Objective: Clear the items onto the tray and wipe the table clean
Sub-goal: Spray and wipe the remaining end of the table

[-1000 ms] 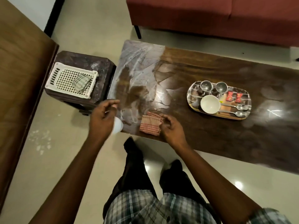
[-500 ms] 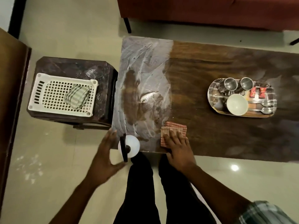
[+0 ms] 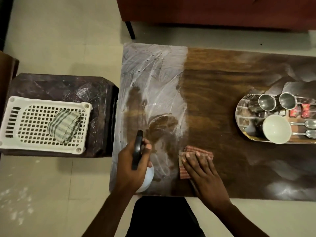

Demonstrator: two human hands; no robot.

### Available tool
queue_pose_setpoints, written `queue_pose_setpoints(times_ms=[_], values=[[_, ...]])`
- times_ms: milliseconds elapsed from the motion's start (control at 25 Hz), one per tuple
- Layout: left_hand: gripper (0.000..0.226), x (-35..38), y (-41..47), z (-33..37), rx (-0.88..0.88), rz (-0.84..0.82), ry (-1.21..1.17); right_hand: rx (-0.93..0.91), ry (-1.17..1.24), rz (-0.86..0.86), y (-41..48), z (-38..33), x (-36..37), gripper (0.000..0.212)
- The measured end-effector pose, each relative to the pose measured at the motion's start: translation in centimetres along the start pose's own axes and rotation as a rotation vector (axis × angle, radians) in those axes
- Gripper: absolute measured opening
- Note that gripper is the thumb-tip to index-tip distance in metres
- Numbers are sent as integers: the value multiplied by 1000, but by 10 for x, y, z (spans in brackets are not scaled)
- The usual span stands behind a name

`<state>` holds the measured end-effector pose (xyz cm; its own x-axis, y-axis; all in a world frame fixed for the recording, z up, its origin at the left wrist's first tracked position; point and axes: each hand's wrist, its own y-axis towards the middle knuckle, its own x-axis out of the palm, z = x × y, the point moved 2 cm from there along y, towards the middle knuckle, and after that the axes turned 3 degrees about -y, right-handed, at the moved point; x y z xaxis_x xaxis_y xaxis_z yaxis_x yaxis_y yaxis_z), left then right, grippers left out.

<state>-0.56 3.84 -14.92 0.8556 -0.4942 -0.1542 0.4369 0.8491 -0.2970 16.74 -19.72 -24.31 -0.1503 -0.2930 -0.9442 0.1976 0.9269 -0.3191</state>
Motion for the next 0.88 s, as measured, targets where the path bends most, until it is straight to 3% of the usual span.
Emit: queue_pose_setpoints(times_ms=[160,320,520,640,760,880], values=[[14,21,64,36,50,-104,139,184,71,86,67,31,-22,70],[21,41,107,48,13,-97,192,299,266,154,155,70,-53,68],[24,40,114,42,-3,-118,259,507,418,281,277,129,-103,67],[23,29,109,39,34,-92,237,605,462,293,346,116,-125,64],[21,18,109,35,28,-44,173,267,395,186,377,52,-128,61],[22,8,111,33,25,-35,166,-439,125,-23,349,11,-106,61]])
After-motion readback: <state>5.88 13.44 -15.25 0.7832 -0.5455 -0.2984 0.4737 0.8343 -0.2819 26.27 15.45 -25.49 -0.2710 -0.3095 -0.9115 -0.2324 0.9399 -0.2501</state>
